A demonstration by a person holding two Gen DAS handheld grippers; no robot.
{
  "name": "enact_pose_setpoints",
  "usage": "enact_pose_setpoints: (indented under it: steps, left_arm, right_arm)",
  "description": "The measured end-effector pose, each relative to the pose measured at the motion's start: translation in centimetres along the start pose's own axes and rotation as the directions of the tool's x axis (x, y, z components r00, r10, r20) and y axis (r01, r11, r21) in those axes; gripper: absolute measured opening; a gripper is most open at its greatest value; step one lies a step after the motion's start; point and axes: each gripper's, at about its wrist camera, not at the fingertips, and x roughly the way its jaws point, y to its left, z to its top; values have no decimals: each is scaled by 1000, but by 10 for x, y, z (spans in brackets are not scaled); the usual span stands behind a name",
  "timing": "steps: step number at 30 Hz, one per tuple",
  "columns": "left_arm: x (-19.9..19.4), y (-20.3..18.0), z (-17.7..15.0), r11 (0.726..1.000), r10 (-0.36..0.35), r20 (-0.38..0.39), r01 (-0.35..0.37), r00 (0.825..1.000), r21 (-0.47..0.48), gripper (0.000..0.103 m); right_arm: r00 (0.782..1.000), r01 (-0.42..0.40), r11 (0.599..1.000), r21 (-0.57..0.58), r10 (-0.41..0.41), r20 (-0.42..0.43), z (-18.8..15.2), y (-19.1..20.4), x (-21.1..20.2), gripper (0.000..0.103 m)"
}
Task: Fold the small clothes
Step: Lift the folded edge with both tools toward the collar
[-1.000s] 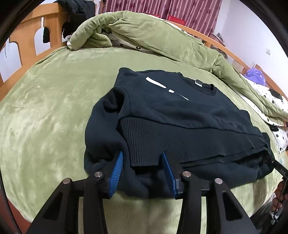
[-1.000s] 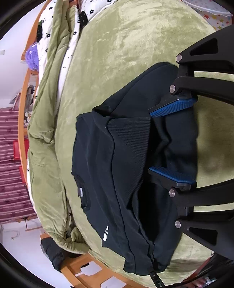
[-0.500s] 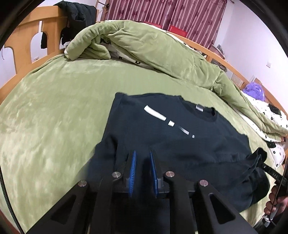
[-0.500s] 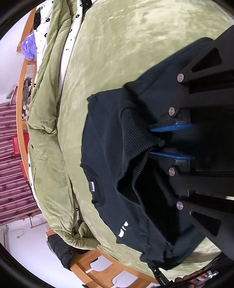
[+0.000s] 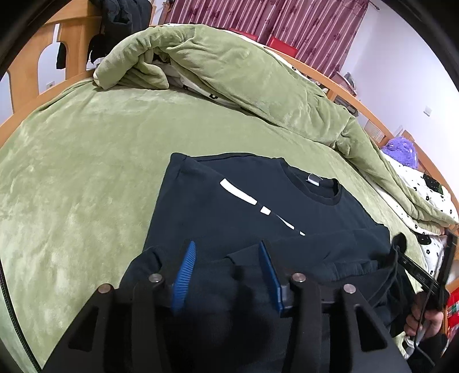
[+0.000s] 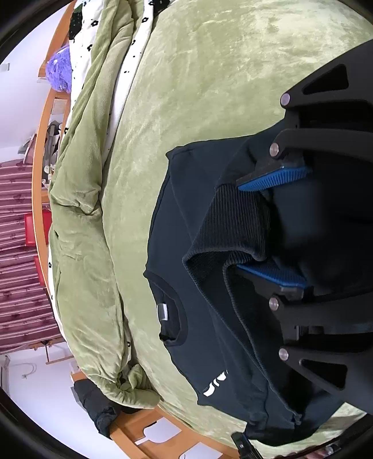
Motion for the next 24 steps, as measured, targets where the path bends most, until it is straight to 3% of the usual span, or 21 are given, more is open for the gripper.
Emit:
enact_pose_setpoints:
  steps: [8,15,19,24]
  left_arm:
    - [-26,8,-14,999,30,5,-30,1000,37,52]
    - [-41,11,-40,998,9,-35,-7,999,60,52]
    - [-38,7,-56,995,-5,-66,11,998,95,52]
    - [-21,4,-54,996,-7,-102,15,995,83,51]
  right_arm:
    - [999,20,999,33,-21,37,15,3,-4,54]
    - [998,-2,1000,2,1,59,1,5,-34,54]
    - [999,-5,1000,-24,6,44,-12,9,-41,55]
    - [1000,-6,999,-33,6,18,-23,6,-42,55]
